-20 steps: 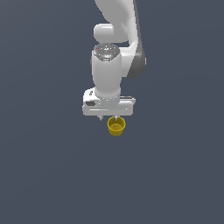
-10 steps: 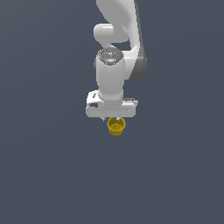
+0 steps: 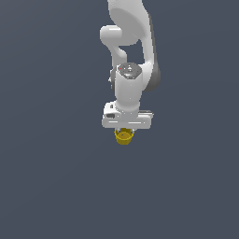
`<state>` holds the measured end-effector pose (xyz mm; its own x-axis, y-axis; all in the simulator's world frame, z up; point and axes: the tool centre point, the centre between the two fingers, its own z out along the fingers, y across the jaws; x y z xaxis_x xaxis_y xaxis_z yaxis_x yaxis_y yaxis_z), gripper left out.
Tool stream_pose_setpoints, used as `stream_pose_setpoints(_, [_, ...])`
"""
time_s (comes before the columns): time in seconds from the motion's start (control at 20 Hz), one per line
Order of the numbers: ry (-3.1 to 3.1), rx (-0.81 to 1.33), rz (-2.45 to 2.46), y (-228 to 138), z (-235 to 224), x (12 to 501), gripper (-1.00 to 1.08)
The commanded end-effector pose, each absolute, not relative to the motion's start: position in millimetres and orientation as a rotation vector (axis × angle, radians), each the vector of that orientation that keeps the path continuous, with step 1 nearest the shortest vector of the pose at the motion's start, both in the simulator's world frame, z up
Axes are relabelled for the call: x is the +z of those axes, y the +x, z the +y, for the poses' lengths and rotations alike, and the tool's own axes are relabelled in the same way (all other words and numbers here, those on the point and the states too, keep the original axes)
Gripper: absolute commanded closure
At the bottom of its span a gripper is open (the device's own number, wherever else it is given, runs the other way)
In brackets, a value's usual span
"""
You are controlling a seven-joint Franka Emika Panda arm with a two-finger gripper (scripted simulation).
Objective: Pick up the object and move it to a goal position.
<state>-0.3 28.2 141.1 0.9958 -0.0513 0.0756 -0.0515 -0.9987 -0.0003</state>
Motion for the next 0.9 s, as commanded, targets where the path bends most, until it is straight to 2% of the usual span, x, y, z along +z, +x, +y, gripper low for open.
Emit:
stream_pose_setpoints(0.0, [3.131,0.143,-0.111,-4.0,38.0,129.2,-0.2])
stream_pose_setpoints(0.85, [3.01,0.412,-0.316,-30.9,72.6,82.7,-0.2])
